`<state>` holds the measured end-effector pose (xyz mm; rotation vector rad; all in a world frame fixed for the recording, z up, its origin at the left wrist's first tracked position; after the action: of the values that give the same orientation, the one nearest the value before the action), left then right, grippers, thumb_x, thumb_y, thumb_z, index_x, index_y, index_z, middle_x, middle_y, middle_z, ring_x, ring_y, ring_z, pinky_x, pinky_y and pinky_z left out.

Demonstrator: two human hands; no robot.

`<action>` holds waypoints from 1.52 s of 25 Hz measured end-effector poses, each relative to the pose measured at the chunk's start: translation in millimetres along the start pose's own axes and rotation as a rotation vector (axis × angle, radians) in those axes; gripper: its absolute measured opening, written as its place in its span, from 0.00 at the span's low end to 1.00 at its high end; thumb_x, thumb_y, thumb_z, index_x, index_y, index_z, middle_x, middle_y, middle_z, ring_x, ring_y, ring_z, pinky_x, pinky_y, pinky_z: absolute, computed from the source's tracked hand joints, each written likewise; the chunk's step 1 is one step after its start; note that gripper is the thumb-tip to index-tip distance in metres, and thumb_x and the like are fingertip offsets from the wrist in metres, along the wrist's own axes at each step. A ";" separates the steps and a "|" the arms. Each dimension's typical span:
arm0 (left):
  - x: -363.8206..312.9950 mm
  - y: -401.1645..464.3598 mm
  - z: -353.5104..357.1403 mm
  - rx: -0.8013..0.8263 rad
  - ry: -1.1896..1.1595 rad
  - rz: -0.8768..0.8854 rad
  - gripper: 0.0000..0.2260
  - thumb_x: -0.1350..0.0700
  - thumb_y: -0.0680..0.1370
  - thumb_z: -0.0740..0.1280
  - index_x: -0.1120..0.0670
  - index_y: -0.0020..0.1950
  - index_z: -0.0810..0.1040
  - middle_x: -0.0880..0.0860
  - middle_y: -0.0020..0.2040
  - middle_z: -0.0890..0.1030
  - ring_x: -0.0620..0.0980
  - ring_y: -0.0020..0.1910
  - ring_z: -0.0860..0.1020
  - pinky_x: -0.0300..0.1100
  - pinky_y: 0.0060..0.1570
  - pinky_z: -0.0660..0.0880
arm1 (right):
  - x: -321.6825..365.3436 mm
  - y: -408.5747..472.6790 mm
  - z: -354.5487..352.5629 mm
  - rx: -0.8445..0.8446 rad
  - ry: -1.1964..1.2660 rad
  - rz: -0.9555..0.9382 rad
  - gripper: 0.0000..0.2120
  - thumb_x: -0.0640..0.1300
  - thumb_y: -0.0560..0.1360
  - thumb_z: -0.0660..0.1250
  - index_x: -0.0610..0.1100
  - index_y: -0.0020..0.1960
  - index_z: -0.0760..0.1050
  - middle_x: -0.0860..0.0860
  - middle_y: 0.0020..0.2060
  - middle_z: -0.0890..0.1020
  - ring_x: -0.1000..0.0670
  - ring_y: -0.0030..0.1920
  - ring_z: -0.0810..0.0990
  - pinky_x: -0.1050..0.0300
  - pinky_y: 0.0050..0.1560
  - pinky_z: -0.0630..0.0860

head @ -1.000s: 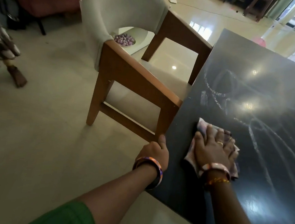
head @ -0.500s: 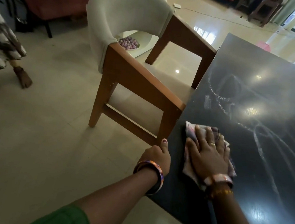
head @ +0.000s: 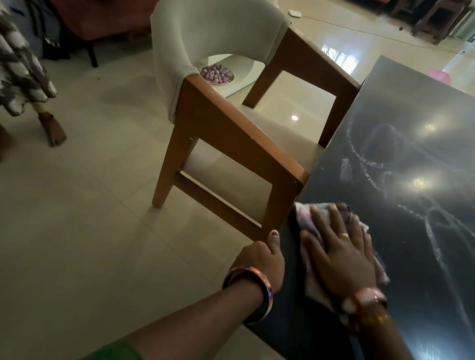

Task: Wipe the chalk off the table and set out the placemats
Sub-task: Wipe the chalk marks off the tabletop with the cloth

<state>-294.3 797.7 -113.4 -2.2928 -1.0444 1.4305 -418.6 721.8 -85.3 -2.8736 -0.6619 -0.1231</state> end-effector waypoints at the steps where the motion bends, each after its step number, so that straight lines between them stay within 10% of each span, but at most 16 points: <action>1: -0.1 0.0 0.3 -0.003 0.015 0.005 0.29 0.40 0.80 0.43 0.58 0.49 0.77 0.53 0.35 0.76 0.49 0.35 0.75 0.44 0.38 0.70 | -2.8 -19.6 2.5 -0.003 -0.025 0.007 0.29 0.68 0.70 0.36 0.68 0.69 0.34 0.60 0.72 0.34 0.48 0.76 0.36 0.48 0.73 0.37; 6: -1.4 -0.1 -0.5 -0.007 0.021 0.005 0.31 0.41 0.81 0.43 0.62 0.56 0.77 0.54 0.36 0.75 0.50 0.35 0.75 0.45 0.39 0.70 | -7.8 38.6 -9.3 -0.102 0.107 0.272 0.28 0.65 0.78 0.45 0.60 0.76 0.47 0.53 0.78 0.47 0.43 0.77 0.43 0.42 0.74 0.41; 12: -1.8 -6.3 -6.1 0.011 0.001 0.001 0.28 0.41 0.81 0.44 0.60 0.58 0.75 0.59 0.54 0.79 0.55 0.51 0.78 0.47 0.51 0.73 | 7.6 25.7 1.3 -0.051 0.082 0.110 0.26 0.63 0.80 0.46 0.62 0.76 0.46 0.54 0.77 0.45 0.45 0.77 0.41 0.45 0.74 0.39; 19: -6.9 -10.3 -7.5 0.031 -0.010 -0.009 0.28 0.43 0.82 0.44 0.60 0.60 0.74 0.57 0.57 0.78 0.54 0.53 0.76 0.44 0.48 0.69 | -64.1 -24.9 -14.9 -0.111 0.161 0.567 0.32 0.68 0.76 0.46 0.57 0.77 0.51 0.50 0.78 0.50 0.39 0.76 0.45 0.40 0.73 0.41; 25: -9.2 -12.8 -10.6 0.023 -0.012 -0.024 0.28 0.43 0.82 0.44 0.63 0.67 0.68 0.61 0.66 0.72 0.59 0.64 0.71 0.47 0.61 0.66 | 15.1 -5.4 6.3 -0.082 0.104 0.206 0.26 0.62 0.80 0.47 0.60 0.76 0.49 0.53 0.78 0.47 0.43 0.77 0.42 0.44 0.73 0.38; 33: -4.9 -14.2 -11.4 0.111 -0.122 -0.059 0.28 0.42 0.81 0.45 0.61 0.69 0.66 0.58 0.61 0.73 0.56 0.59 0.73 0.47 0.56 0.67 | -89.5 -140.6 -4.0 -0.121 0.171 0.701 0.27 0.62 0.80 0.46 0.59 0.77 0.51 0.47 0.77 0.51 0.40 0.76 0.47 0.41 0.74 0.43; 38: -2.8 -13.2 -12.6 0.126 -0.154 -0.054 0.29 0.41 0.81 0.46 0.61 0.69 0.66 0.58 0.65 0.72 0.58 0.62 0.72 0.48 0.63 0.67 | 0.7 -111.0 13.8 -0.132 0.072 0.448 0.27 0.62 0.79 0.44 0.59 0.77 0.48 0.50 0.78 0.49 0.42 0.76 0.44 0.42 0.74 0.40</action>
<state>-290.2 807.2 -98.1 -2.0794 -1.0183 1.6227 -466.4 822.9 -80.3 -3.0417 0.0128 -0.2095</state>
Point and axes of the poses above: each hand's wrist, its own y-axis towards the middle knuckle, its own z-axis out of the palm, x = y × z, the point moved 2 cm from there along y, towards the middle knuckle
